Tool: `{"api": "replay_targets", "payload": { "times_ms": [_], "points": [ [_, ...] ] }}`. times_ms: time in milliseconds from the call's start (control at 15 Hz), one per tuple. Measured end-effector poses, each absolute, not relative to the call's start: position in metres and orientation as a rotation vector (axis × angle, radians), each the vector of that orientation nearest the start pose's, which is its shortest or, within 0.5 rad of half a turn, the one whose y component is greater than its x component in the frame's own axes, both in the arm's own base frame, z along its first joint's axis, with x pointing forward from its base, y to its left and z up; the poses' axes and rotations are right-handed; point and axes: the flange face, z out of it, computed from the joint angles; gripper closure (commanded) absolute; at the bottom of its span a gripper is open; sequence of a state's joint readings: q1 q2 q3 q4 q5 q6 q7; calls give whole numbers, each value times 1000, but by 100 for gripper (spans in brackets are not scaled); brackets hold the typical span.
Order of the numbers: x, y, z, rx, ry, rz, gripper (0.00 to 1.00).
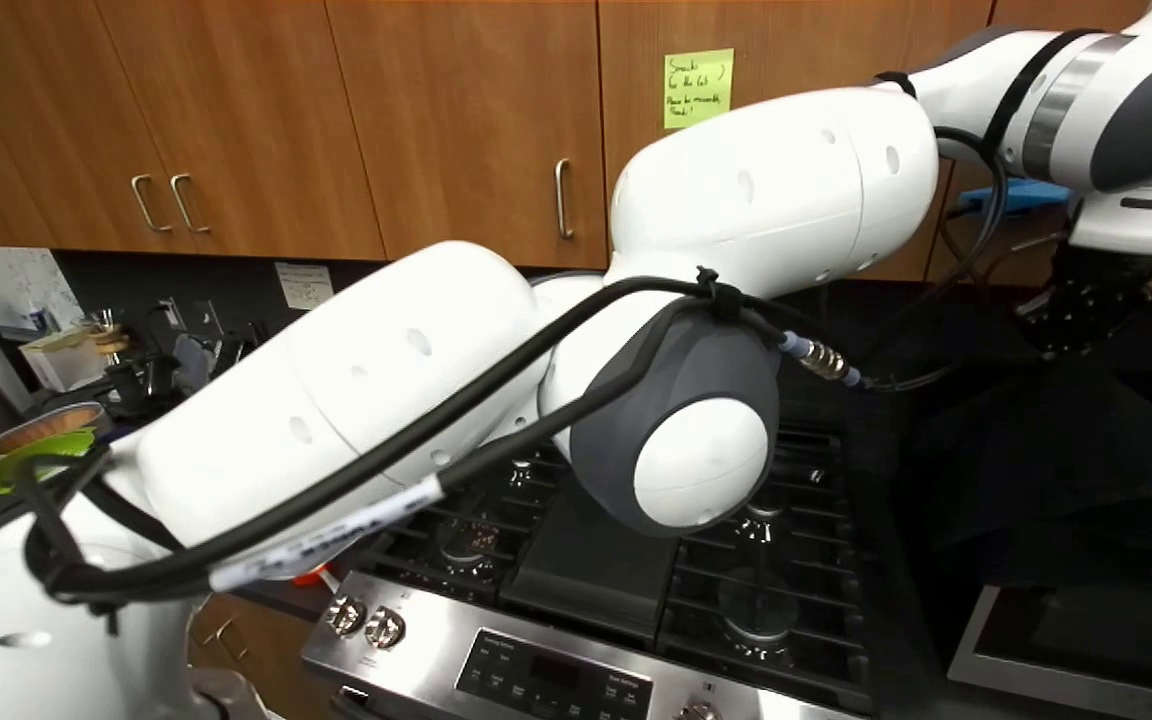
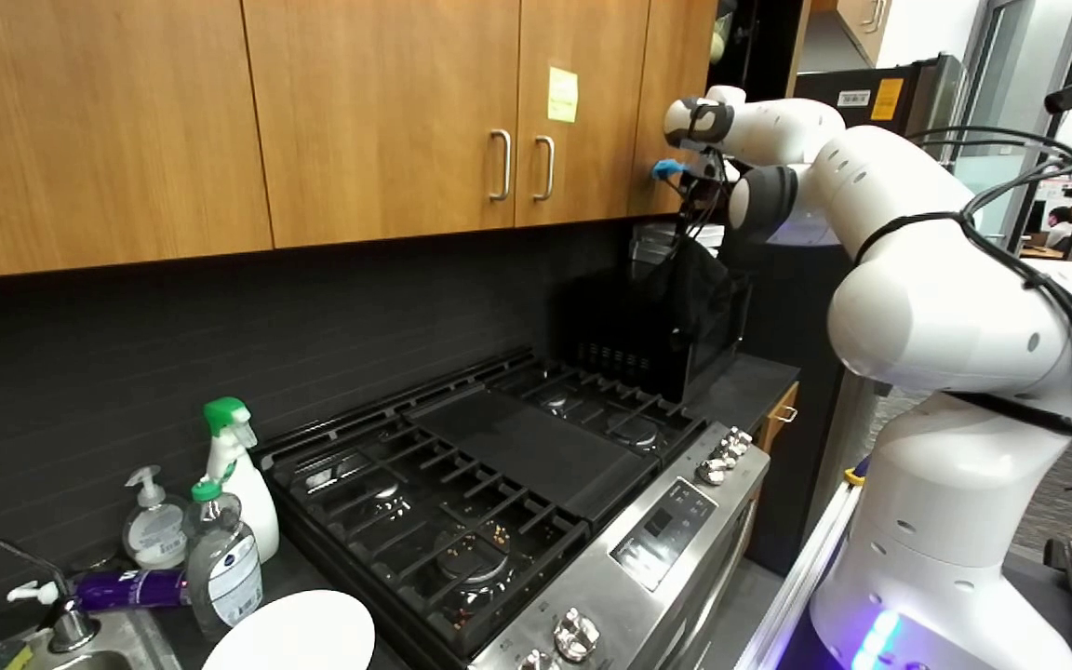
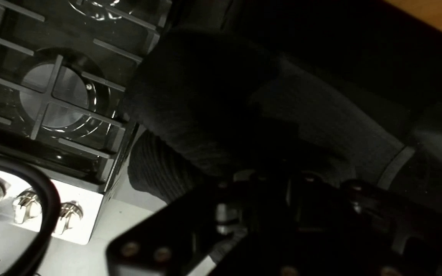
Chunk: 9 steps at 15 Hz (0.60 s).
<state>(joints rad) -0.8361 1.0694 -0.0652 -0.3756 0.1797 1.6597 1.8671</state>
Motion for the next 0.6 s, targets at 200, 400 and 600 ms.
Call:
{"api": "replay_targets", "payload": {
  "times_ms": [200, 400, 600],
  "points": [
    [531, -591, 453, -597, 2931, -206, 98],
    [518, -586, 457, -684, 3041, -160, 98],
    [491, -577, 480, -868, 3121, -36, 98]
  ]
}}
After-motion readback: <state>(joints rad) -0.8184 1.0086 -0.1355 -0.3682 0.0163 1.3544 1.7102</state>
